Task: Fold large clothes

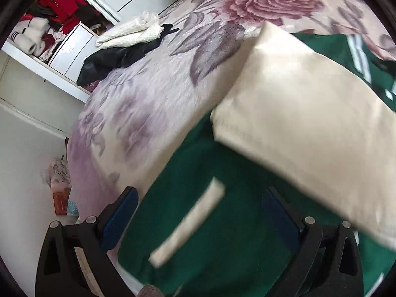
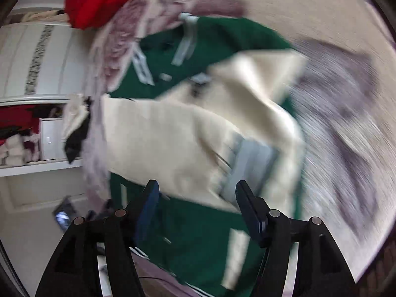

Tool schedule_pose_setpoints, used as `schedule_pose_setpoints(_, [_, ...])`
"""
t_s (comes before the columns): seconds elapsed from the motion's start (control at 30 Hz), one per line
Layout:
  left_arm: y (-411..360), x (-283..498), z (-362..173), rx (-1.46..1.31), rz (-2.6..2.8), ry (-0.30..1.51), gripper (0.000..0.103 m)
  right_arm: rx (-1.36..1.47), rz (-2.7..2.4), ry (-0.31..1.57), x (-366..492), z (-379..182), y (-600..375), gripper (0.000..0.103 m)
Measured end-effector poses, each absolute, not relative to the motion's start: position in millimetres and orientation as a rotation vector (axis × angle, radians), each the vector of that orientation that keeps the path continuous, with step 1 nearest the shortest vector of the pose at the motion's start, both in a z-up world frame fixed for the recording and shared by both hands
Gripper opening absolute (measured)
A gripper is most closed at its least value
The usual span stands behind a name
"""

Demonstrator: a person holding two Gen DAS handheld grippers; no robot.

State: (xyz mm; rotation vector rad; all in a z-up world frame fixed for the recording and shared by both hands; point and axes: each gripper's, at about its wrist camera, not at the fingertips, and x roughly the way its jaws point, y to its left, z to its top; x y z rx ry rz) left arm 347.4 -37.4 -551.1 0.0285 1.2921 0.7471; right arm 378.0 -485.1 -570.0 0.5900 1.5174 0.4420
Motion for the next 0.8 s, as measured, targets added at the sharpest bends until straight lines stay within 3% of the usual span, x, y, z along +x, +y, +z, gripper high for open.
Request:
schedule_pose_setpoints(0.2, [-9.5,384.7,-588.9,0.018,0.78,1.34,0.103,0.652,0.525,1.51,490.0,-610.2,-394.6,0.066])
schedule_pose_setpoints(0.47, [-3.1,382.1,-594.3,-0.034,0.751,1.337,0.103,0.537,0.408,1.577,515.8,-661.6,-352.0,0.063])
schedule_pose_setpoints(0.5, [-2.1,382.0,-594.5,-0.042,0.749,1.337,0.103,0.541,0.413,1.554,513.0,-657.0,-352.7,0.06])
schedule_pose_setpoints(0.53, [-1.7,381.1,-593.9,-0.048,0.747,1.337,0.103,0.553,0.425,1.537,513.5,-657.6,-350.4,0.048])
schedule_pose_setpoints(0.6, [-1.1,379.4,-594.7,-0.051,0.743,1.34,0.103,0.54,0.424,1.497,506.7,-650.9,-351.3,0.033])
schedule_pose_setpoints(0.8, [-5.3,372.1,-593.3,-0.043,0.725,1.345,0.103,0.508,0.452,1.535,503.5,-671.9,-330.7,0.033])
